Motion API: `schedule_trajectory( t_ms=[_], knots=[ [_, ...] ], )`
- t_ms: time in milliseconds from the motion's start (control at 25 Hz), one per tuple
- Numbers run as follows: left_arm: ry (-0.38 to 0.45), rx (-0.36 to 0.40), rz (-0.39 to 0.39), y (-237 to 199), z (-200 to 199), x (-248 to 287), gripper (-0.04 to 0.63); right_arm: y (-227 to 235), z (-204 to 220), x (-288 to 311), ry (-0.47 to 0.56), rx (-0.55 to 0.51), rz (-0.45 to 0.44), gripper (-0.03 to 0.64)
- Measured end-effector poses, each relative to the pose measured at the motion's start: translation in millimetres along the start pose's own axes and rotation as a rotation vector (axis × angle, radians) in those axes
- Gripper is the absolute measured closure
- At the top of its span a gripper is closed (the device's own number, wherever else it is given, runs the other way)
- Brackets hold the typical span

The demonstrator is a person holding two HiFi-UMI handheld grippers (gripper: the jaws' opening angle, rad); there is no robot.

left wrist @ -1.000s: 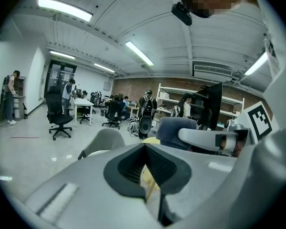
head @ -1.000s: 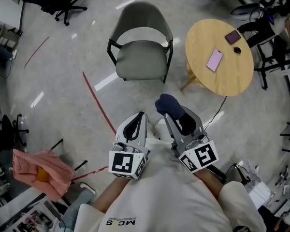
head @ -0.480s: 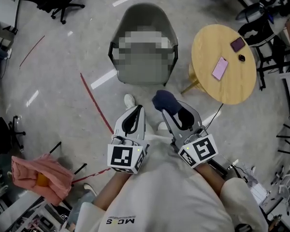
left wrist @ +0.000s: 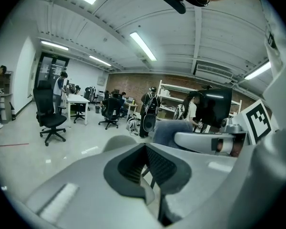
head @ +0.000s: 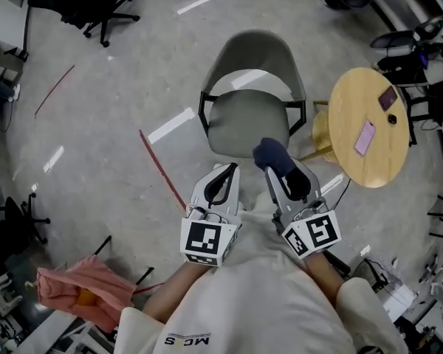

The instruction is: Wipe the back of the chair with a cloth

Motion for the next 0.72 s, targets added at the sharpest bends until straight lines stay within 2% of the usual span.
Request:
schedule_trajectory(
  t_ms=[160, 280, 520, 720],
  knots=[
    [0.004, -0.01, 0.013, -47.5, -13.9, 14.0, 0.595, -19.5, 5.4, 43.8, -0.031, -0.004, -0.02, 0.46],
    [-0.006, -0.031, 0.03, -60.7, -15.8, 31.9, 0.595, -18.1, 1.0, 59.9, -0.036, 0.008, -0.022, 0.46],
    [-0.031, -0.044, 0.032, -78.5, -19.0, 71.3, 0.595, 4.9, -9.8, 95.6, -0.034, 0.034, -0.025, 0.462],
    [-0.049, -0.04, 0.02, -96.3, -17.1, 109.4, 0.595, 37.2, -2.5, 128.9, -0.001, -0.028, -0.009, 0.462]
  ],
)
Point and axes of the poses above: the fingertips, and each gripper's own axes: x forward along the fingers, y to its right, z out of its underside, the point moved 10 cm from there along -x, backward along the fingers, and after that the axes turned 15 degrees about y, right-handed, at the moved point
